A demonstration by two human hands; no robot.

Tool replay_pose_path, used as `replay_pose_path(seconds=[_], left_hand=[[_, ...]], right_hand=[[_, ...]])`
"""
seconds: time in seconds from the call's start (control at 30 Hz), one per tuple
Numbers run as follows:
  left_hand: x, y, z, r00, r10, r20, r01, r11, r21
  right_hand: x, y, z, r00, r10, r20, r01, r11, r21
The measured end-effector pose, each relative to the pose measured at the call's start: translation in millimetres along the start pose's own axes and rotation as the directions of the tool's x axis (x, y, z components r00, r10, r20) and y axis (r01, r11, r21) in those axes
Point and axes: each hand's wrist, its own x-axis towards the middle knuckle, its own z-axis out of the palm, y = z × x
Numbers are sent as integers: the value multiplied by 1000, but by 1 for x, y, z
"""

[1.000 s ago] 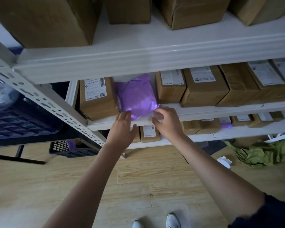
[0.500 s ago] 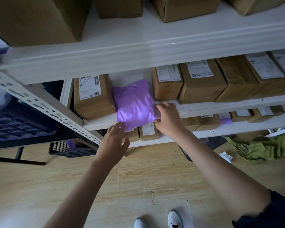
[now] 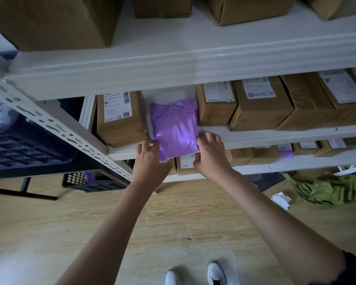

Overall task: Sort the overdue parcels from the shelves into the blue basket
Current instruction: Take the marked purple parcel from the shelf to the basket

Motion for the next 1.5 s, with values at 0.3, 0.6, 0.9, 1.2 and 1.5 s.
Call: replay_pose_path(seconds=[0.3,0.6,0.9,1.2,1.5], left_hand=[[-11,33,12,990,142,14,-141,987,-78],[-16,43,-2,996,87,32,-71,936,-345],[-35,-40,-33,997,-57,-43,34,907,-420],[-35,-44,-26,998,-59,-10,51,933,-357],[-12,-2,4,999,49,-20,-52,947,-317]], right_hand=[[-10,0,-38,999,-19,-35,21,998,54],[-16,-48,-70,973,-228,-40,229,973,34],[-9,-97,-2,947,-319,19,320,948,-9],[-12,-71,17,955,-297,-1,296,955,-8],[-13,0,-6,990,-126,-55,127,992,2]])
